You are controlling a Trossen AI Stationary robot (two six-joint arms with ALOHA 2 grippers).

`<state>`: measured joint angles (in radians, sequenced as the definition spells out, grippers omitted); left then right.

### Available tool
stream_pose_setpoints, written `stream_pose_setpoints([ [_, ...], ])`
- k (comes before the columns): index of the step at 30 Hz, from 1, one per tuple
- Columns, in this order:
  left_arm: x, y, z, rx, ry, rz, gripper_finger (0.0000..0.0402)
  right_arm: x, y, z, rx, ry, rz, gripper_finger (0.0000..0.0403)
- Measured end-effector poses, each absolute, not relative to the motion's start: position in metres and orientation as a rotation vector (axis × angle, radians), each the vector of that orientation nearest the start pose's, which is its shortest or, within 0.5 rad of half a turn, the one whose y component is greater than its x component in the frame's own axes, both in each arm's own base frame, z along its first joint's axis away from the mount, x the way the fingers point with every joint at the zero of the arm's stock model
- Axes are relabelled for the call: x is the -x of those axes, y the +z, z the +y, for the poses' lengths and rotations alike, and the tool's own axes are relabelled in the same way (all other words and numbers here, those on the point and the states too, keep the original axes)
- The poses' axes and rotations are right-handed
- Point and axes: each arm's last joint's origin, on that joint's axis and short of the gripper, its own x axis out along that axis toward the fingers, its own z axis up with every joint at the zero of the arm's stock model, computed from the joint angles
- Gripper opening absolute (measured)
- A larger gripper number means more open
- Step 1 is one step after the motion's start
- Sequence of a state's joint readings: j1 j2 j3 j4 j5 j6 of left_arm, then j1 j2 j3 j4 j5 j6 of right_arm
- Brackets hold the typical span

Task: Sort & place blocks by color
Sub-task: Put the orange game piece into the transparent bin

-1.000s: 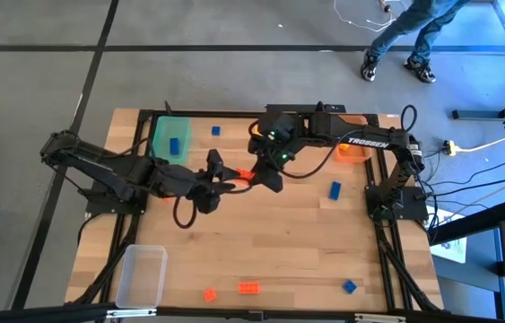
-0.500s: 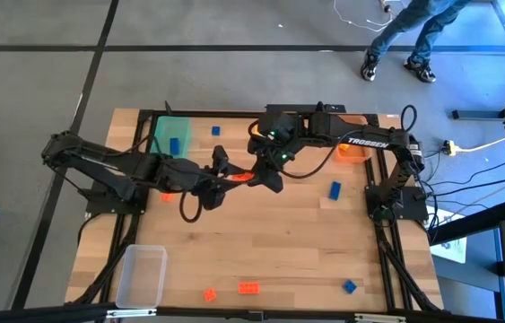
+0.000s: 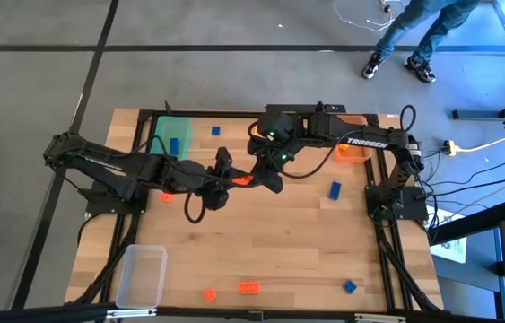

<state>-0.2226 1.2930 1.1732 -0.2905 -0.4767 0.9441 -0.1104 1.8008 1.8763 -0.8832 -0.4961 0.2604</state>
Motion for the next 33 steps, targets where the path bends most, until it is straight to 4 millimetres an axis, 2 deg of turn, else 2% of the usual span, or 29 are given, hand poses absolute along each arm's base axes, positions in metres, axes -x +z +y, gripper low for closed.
stream_pose_setpoints([
  [5,-0.279,0.35,-0.05,-1.057,0.047,0.487,0.0081,-0.384,0.372,-0.029,-0.497,0.257,0.824,0.014],
  [10,-0.278,0.347,-0.05,-1.028,0.041,0.507,0.0081,-0.383,0.372,-0.029,-0.499,0.243,0.826,0.0203],
  [13,-0.276,0.343,-0.049,-0.986,0.036,0.548,0.0081,-0.382,0.372,-0.031,-0.497,0.245,0.823,0.0228],
  [19,-0.265,0.335,-0.048,-0.834,0.042,0.659,0.0081,-0.371,0.377,-0.043,-0.437,0.306,0.826,0.0231],
  [22,-0.254,0.333,-0.047,-0.703,0.038,0.715,0.0081,-0.361,0.382,-0.052,-0.362,0.276,0.829,0.0231],
  [25,-0.239,0.334,-0.047,-0.515,0.031,0.762,0.0081,-0.351,0.387,-0.061,-0.276,0.173,0.839,0.0231],
  [28,-0.225,0.334,-0.048,-0.271,0.004,0.815,0.0081,-0.343,0.391,-0.071,-0.163,0.042,0.847,0.0231],
  [33,-0.201,0.331,-0.061,0.135,-0.165,0.984,0.0081,-0.338,0.395,-0.08,-0.04,-0.071,0.853,0.0231],
])
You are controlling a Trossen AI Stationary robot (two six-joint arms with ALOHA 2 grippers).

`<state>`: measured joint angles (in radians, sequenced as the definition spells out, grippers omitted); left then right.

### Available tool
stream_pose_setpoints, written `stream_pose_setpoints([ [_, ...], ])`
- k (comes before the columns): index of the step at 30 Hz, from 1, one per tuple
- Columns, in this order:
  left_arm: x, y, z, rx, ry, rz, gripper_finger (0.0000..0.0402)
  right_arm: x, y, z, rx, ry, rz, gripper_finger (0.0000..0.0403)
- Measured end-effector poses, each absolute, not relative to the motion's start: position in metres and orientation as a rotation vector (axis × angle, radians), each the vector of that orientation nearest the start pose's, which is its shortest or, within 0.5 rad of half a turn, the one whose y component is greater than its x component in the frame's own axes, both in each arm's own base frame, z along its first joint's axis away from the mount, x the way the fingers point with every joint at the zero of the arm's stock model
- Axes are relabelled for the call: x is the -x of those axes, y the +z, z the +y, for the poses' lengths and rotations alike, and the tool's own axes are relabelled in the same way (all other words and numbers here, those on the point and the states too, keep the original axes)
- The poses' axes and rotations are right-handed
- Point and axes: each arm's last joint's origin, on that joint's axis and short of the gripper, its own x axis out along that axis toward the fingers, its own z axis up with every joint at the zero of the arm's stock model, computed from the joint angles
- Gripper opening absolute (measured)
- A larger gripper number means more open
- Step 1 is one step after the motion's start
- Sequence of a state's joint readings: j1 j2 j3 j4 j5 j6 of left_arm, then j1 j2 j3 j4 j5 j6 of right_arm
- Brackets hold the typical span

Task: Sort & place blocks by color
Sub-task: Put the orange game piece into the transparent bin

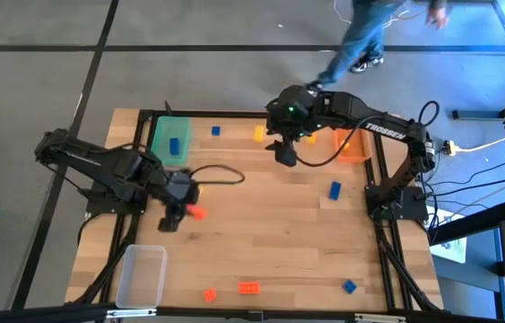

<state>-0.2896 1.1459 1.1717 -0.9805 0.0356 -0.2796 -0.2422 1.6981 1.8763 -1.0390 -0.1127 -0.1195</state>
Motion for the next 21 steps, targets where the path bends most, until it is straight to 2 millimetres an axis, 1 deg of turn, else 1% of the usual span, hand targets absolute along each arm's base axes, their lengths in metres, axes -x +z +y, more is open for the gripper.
stream_pose_setpoints([
  [2,-0.194,0.329,-0.067,0.308,-0.194,1.087,0.0081,-0.337,0.395,-0.082,-0.013,-0.076,0.856,0.0231],
  [4,-0.183,0.325,-0.073,0.457,-0.175,1.227,0.0081,-0.337,0.395,-0.082,0.01,-0.067,0.856,0.0231],
  [7,-0.169,0.32,-0.087,0.604,-0.127,1.423,0.0081,-0.337,0.395,-0.082,0.052,-0.048,0.857,0.0231],
  [9,-0.166,0.317,-0.099,0.65,-0.102,1.492,0.0081,-0.337,0.395,-0.082,0.063,-0.044,0.856,0.0231],
  [15,-0.158,0.31,-0.138,0.757,-0.011,1.583,0.0081,-0.338,0.395,-0.082,0.108,-0.023,0.855,0.0232],
  [21,-0.155,0.291,-0.173,0.713,0.152,1.582,0.0081,-0.338,0.395,-0.082,0.111,-0.022,0.855,0.0232],
])
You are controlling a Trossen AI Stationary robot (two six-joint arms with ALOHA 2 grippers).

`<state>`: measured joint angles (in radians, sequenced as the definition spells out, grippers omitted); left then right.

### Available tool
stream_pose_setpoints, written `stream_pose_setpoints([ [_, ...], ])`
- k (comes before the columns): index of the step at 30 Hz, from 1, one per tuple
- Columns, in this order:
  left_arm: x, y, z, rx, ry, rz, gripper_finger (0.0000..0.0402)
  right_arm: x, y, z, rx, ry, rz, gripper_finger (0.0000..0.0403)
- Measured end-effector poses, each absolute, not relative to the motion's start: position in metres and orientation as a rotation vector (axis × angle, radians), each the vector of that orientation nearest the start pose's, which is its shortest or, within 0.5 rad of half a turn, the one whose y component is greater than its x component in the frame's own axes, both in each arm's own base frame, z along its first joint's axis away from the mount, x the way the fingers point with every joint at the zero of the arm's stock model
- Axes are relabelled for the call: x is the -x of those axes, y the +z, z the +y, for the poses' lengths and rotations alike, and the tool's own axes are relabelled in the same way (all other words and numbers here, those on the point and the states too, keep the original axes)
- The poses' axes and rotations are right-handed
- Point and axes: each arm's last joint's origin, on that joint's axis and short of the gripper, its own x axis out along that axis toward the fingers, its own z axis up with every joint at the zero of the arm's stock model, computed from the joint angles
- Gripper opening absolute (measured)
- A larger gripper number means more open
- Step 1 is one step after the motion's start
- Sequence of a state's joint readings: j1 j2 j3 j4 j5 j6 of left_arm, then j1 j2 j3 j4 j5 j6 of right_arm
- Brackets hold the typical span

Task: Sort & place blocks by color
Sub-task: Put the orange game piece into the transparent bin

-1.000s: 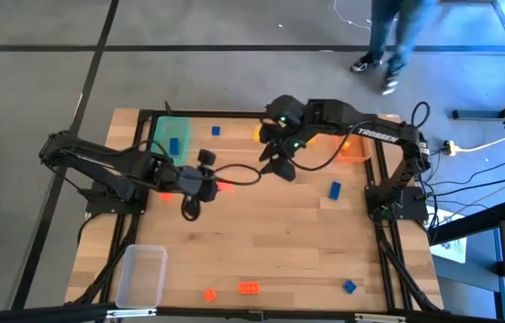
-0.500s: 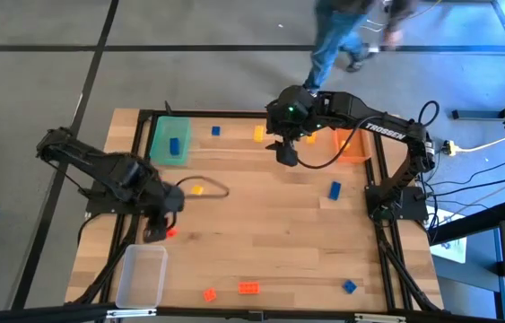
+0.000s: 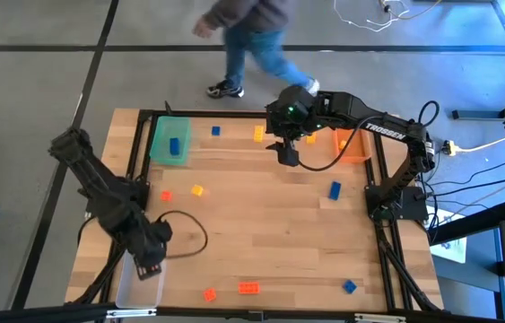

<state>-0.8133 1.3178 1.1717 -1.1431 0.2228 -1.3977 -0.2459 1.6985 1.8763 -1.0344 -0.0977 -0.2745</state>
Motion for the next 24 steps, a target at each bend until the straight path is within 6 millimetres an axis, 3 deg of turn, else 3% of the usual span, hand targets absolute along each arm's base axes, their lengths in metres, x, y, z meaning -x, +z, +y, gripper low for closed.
stream_pose_setpoints([
  [10,-0.154,0.251,-0.211,0.581,0.278,1.7,0.0081,-0.338,0.395,-0.082,0.111,-0.022,0.854,0.0232],
  [19,-0.155,0.229,-0.226,0.492,0.327,1.736,0.0082,-0.338,0.395,-0.082,0.111,-0.023,0.854,0.0232],
  [24,-0.152,0.221,-0.232,0.452,0.342,1.752,0.0136,-0.338,0.395,-0.082,0.108,-0.024,0.854,0.0232],
])
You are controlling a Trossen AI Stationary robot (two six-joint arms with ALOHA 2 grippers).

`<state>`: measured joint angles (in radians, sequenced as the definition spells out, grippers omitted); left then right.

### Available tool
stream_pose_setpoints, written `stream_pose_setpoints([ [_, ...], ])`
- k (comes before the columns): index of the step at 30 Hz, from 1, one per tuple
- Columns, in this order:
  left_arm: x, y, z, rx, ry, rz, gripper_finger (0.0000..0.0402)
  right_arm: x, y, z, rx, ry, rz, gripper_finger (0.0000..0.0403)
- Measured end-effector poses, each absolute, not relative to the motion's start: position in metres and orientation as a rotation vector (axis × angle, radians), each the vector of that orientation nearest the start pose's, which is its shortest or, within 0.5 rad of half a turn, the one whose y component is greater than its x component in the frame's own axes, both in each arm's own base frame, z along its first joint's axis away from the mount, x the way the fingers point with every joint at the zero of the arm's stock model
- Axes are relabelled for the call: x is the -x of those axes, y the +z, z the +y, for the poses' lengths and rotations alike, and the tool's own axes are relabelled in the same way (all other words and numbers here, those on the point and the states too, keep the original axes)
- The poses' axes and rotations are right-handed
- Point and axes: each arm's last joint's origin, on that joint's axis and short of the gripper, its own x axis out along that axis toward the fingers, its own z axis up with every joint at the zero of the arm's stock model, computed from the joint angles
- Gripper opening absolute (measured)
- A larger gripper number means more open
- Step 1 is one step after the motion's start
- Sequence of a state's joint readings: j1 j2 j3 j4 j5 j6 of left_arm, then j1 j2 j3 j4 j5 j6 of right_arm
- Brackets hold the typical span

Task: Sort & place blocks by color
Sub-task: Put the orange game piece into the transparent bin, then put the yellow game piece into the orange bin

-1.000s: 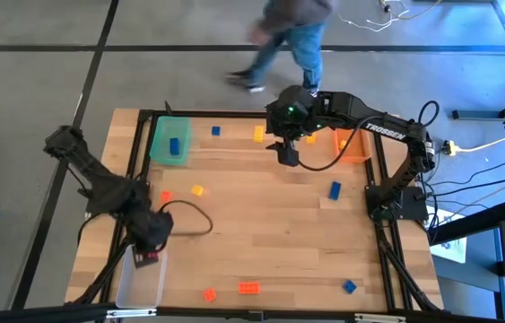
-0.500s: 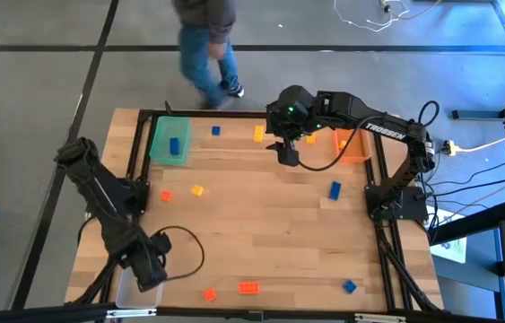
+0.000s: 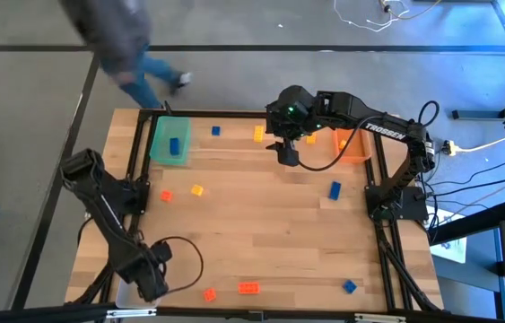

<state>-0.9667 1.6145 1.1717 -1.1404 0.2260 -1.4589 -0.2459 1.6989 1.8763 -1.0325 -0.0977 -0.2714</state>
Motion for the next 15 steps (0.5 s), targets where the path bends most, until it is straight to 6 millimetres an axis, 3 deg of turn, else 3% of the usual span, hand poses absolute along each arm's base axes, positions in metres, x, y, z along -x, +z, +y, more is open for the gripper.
stream_pose_setpoints([
  [9,-0.153,0.218,-0.233,0.45,0.353,1.757,0.0155,-0.338,0.395,-0.082,0.107,-0.024,0.855,0.0232],
  [15,-0.151,0.243,-0.218,0.574,0.372,1.668,0.0157,-0.334,0.391,-0.081,0.097,-0.016,0.904,0.0232],
])
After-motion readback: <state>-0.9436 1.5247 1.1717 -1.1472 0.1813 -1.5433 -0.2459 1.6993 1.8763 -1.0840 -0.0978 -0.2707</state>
